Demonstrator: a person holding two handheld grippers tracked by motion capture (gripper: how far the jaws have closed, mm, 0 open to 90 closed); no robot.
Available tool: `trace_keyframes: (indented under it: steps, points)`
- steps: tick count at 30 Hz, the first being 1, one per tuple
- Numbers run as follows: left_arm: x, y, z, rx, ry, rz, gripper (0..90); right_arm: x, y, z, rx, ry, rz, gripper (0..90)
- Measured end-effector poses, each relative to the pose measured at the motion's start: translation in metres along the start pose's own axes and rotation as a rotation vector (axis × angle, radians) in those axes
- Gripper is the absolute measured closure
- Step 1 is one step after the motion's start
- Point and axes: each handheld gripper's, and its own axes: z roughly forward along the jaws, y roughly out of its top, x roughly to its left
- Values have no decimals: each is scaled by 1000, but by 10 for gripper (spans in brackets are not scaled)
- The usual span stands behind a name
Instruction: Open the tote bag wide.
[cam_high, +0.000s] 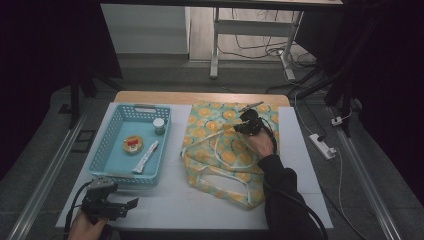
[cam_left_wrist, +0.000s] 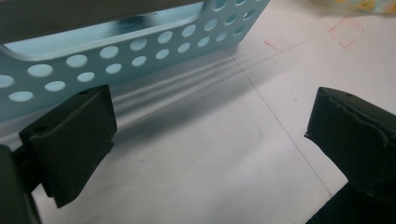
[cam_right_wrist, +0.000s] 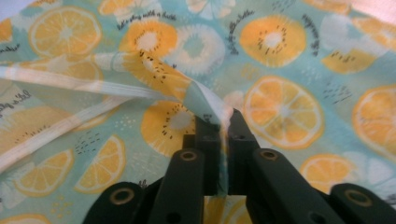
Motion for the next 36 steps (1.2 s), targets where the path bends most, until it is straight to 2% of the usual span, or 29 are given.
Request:
trace_keyframes:
  steps: [3, 4, 5, 7, 8, 11, 16, 18, 25, 31, 36]
  points:
    - [0, 0, 0, 0, 0, -1, 18, 1, -1, -3, -17, 2, 15, 729]
    - [0, 0, 0, 0, 0, -2, 18, 0, 1, -12, -46, 12, 36, 661]
    - [0, 0, 0, 1, 0, -2, 18, 0, 1, -12, -46, 12, 36, 661]
    - [0, 0, 0, 1, 1, -1, 18, 0, 4, -22, -75, 20, 42, 562]
    - [0, 0, 0, 1, 2, -1, 18, 0, 4, -22, -75, 20, 42, 562]
    - [0, 0, 0, 4, 1, -1, 18, 3, 5, -32, -100, 24, 40, 473]
    - [0, 0, 0, 4, 2, -3, 19, 9, 2, -43, -95, 67, 43, 365]
    - [0, 0, 0, 4, 2, -3, 19, 14, -1, -45, -93, 79, 34, 292]
    - [0, 0, 0, 3, 4, -5, 19, 34, -14, -54, -92, 83, 17, 71]
    - [0, 0, 0, 2, 3, -6, 19, 55, -28, -60, -75, 131, -30, 1]
    - [0, 0, 0, 3, 3, -4, 19, 69, -40, -61, -53, 151, -56, 0]
